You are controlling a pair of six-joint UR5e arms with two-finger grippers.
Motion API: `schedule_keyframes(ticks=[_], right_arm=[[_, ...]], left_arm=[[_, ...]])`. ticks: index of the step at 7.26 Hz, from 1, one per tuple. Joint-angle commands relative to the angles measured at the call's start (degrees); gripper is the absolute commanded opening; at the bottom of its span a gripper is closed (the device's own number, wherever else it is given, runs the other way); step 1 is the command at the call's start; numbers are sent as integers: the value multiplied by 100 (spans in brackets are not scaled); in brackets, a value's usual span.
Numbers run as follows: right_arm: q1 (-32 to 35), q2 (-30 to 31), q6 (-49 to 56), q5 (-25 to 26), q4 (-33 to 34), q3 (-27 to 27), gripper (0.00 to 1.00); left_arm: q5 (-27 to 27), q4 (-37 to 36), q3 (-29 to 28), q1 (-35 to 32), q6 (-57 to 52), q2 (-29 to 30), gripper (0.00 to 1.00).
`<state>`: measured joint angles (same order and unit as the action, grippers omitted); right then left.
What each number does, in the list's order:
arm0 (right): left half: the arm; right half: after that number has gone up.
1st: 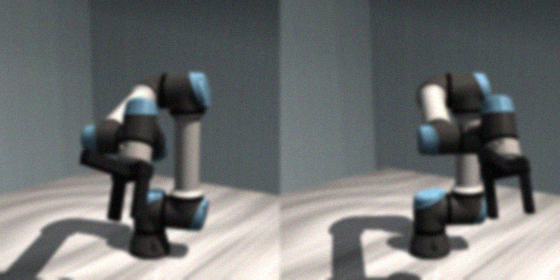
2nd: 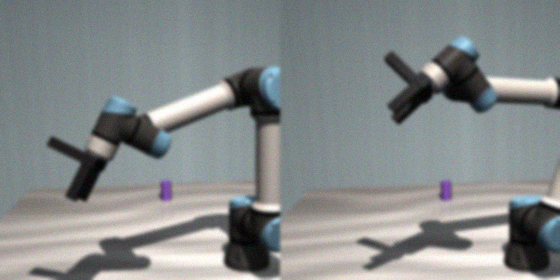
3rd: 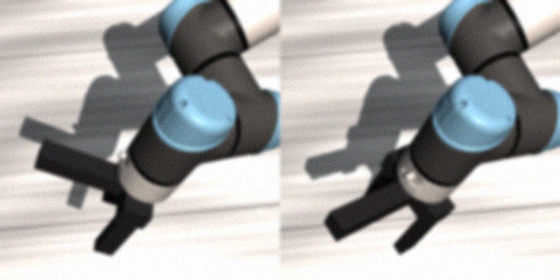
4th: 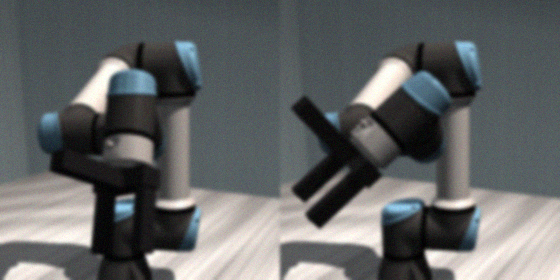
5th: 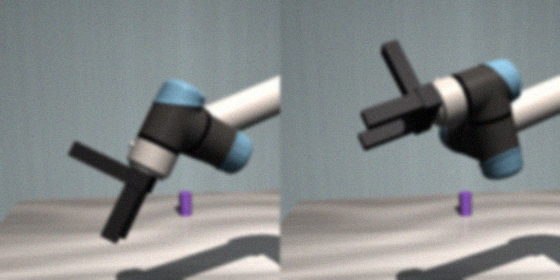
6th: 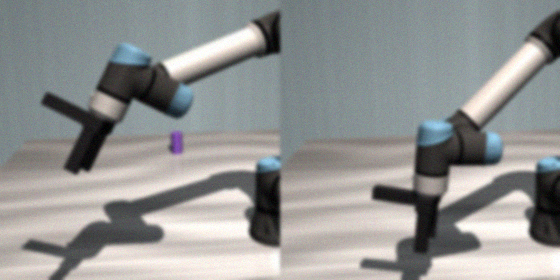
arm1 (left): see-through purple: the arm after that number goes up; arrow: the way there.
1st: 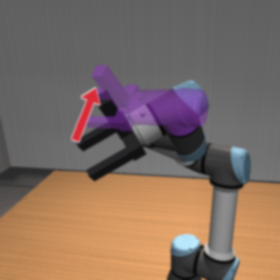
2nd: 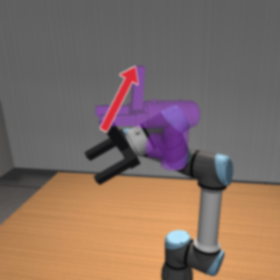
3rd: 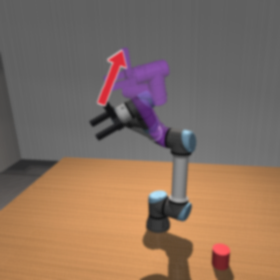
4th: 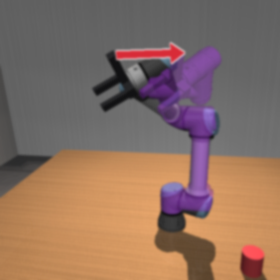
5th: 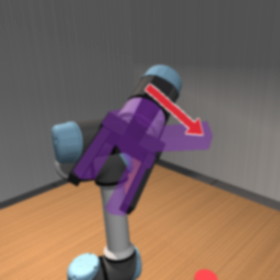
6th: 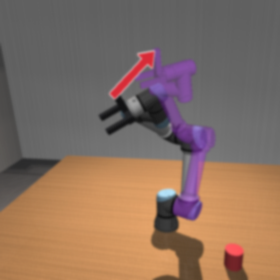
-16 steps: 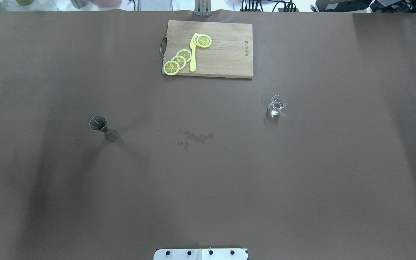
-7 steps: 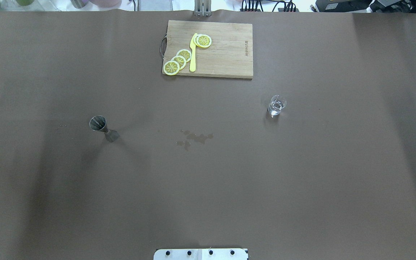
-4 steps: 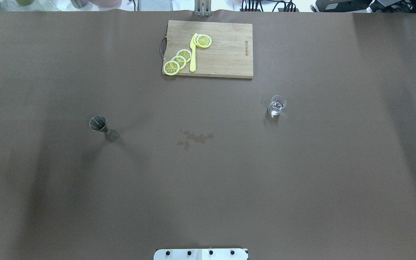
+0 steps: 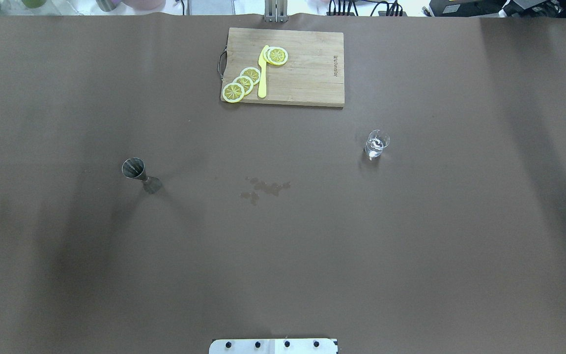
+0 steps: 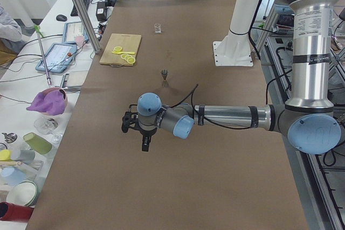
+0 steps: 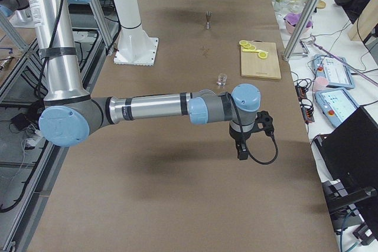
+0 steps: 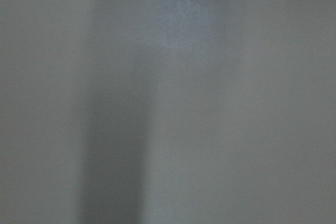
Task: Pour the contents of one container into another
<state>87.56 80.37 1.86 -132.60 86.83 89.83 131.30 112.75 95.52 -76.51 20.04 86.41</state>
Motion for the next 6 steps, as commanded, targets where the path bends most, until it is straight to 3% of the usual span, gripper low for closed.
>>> schedule_keyframes(ticks=[1, 3, 4, 6], right_arm=[[-544, -380, 25, 513, -751, 70, 100], [-1212, -583, 96, 1200, -869, 192, 100], [-1241, -610, 104, 1106, -886, 166, 100], [-1241, -706, 192, 152, -1062, 52, 100]], left_arm=[[-578, -959, 895, 1133, 9, -19, 99], [-605, -1238, 1337, 1586, 18, -89, 99], [-588, -1107, 1416, 1752, 44, -116, 99], [-526, -520, 1400, 1815, 27, -134, 99]])
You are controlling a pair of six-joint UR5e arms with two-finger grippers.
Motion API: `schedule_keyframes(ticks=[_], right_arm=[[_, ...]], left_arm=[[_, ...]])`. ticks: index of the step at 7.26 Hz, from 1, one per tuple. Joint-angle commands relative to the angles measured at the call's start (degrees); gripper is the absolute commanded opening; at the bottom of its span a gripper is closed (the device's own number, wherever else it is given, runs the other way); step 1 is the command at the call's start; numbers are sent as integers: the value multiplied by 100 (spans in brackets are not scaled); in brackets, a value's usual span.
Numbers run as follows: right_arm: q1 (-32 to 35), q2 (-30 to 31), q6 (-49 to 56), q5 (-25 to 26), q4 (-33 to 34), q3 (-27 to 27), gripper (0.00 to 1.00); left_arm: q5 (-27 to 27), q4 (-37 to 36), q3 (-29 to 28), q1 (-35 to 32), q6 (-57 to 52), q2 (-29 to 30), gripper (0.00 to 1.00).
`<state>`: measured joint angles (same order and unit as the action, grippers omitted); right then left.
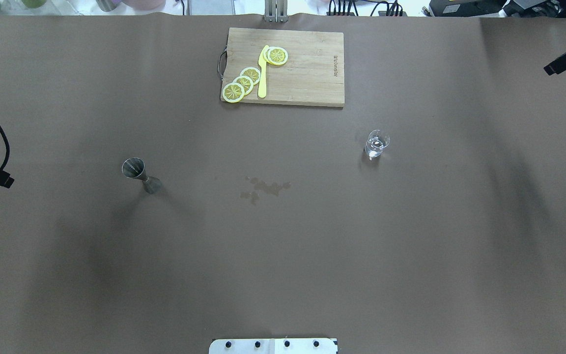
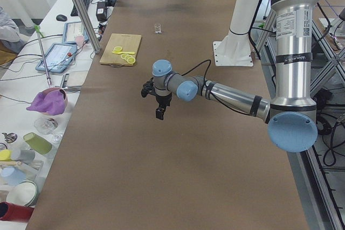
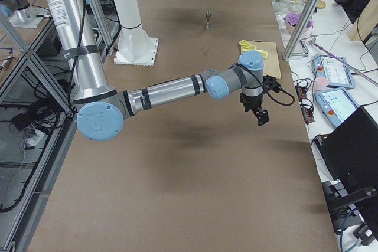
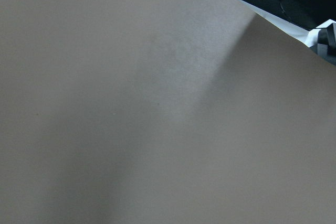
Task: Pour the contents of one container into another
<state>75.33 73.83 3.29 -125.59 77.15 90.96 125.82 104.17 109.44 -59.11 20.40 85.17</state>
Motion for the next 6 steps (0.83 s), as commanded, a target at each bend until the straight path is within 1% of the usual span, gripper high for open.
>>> schedule_keyframes(ticks=[1, 2, 3, 4, 5, 6], right_arm=[[-27, -113, 5, -580, -330, -69, 100], [-106, -149, -4, -607, -419, -69, 100], [-106, -210, -4, -964, -394, -113, 100], [-211, -211, 92, -1176, -559, -235, 100], [-412, -211, 93, -1170, -944, -306, 100], [-684, -219, 23, -1091, -1444, -472, 100]], left_arm=[[22, 959, 16, 223, -9, -9, 99], [-56, 1417, -106, 459, -9, 17, 99], [91, 1439, -20, 462, -9, 78, 99], [440, 1474, 33, 444, -18, 18, 99], [409, 1649, -384, 610, -70, 235, 99], [383, 1668, -75, 768, -10, 272, 99]])
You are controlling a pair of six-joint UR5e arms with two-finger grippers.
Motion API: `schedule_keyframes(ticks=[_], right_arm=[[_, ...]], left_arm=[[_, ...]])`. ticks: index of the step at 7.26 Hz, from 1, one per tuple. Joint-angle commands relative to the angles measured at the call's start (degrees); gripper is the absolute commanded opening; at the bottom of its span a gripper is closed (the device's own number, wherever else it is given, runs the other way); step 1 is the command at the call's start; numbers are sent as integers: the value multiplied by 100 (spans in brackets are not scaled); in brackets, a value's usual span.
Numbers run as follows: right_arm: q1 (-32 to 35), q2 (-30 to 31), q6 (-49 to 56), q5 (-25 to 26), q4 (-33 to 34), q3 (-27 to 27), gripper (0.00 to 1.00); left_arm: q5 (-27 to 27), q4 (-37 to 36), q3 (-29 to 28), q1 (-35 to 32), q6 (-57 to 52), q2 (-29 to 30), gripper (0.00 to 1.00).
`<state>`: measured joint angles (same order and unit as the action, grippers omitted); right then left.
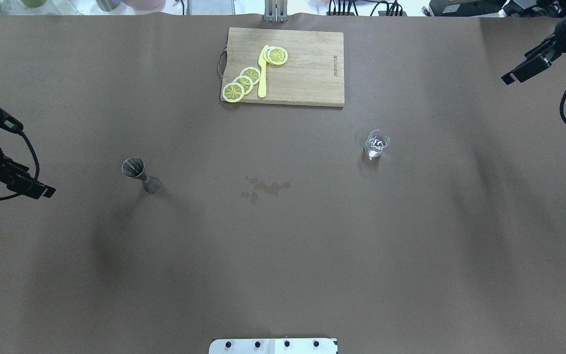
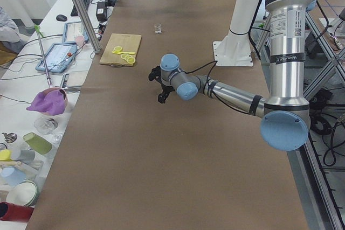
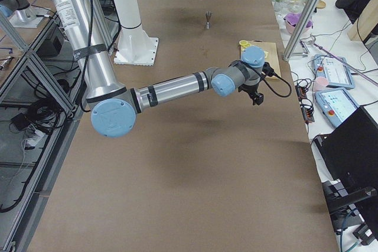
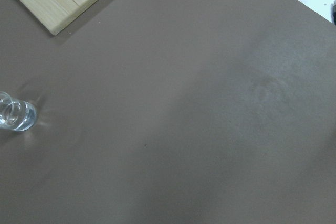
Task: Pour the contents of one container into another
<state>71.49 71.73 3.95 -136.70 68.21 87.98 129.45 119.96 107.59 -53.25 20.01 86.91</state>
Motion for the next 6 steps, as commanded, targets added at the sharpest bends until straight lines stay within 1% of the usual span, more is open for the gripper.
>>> schedule_keyframes(ticks=[1, 2, 3, 4, 5, 6], right_arm=[[-494, -10, -26, 38, -859, -324, 100], [-678, 7, 18, 90, -1498, -517, 97], [-689, 7, -34, 212, -2261, -850, 100], [-732, 7, -26, 205, -2608, -983, 100], [-994, 25, -26, 222, -3090, -1020, 100], [-1127, -1, 9, 188, -3504, -1185, 100]], left_arm=[[19, 237, 174, 210, 11, -7, 99], [28, 673, 62, 219, 20, 1, 99], [19, 1182, -157, 245, 37, 36, 99], [19, 1222, -220, 254, -32, -51, 99], [19, 1240, -247, 271, -41, -269, 99], [-24, 1232, -273, 272, -33, -210, 99]])
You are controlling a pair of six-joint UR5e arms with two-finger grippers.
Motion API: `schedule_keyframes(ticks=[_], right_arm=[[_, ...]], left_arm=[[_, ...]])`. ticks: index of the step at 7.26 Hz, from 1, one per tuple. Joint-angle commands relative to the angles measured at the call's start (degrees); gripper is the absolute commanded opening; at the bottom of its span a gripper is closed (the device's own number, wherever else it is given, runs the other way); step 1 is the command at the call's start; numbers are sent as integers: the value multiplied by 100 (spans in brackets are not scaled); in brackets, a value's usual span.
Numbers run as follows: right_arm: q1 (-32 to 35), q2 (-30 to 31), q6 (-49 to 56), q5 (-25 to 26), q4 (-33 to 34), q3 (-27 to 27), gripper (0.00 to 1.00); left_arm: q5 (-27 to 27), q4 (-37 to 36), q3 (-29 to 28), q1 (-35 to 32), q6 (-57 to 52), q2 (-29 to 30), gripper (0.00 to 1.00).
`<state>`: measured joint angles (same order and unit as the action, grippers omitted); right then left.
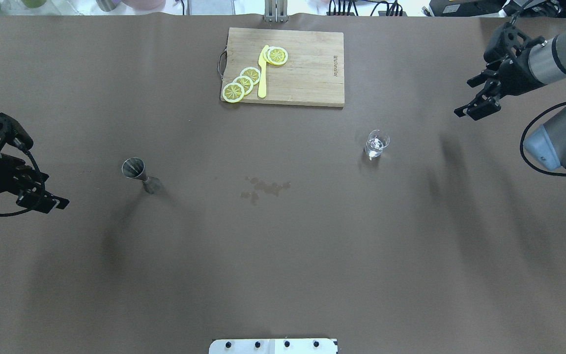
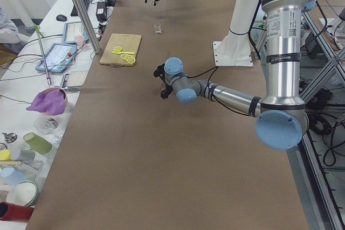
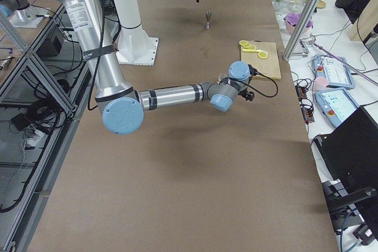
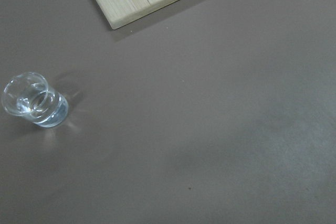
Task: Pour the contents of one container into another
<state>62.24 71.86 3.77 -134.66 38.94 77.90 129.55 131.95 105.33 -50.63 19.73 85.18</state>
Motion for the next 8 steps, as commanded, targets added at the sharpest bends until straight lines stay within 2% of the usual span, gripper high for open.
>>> schedule_keyframes(ticks=[1, 2, 3, 5, 6, 7, 8], right_arm=[[-369, -57, 28, -25, -1085, -361, 100], [-492, -66, -7, -43, -1830, -711, 100], [-720, -101, -25, -60, -2177, -811, 100], [-985, -189, 10, -52, -2233, -785, 100], [-1020, -216, 10, -8, -2381, -811, 100], [-1038, -216, 19, 1, -2522, -812, 100], [-1151, -207, 45, 192, -2732, -846, 100]], left_arm=[[-52, 33, -13, 9, -13, -10, 99], [9, 146, -21, 18, -13, 42, 99], [18, 426, -56, 9, -13, 112, 99], [-148, 927, -292, 26, 39, 287, 97], [-958, 1739, -442, 87, 74, 297, 97], [-1219, 2260, -469, 340, 83, 219, 97], [-1787, 2352, -461, 578, 223, 201, 97]])
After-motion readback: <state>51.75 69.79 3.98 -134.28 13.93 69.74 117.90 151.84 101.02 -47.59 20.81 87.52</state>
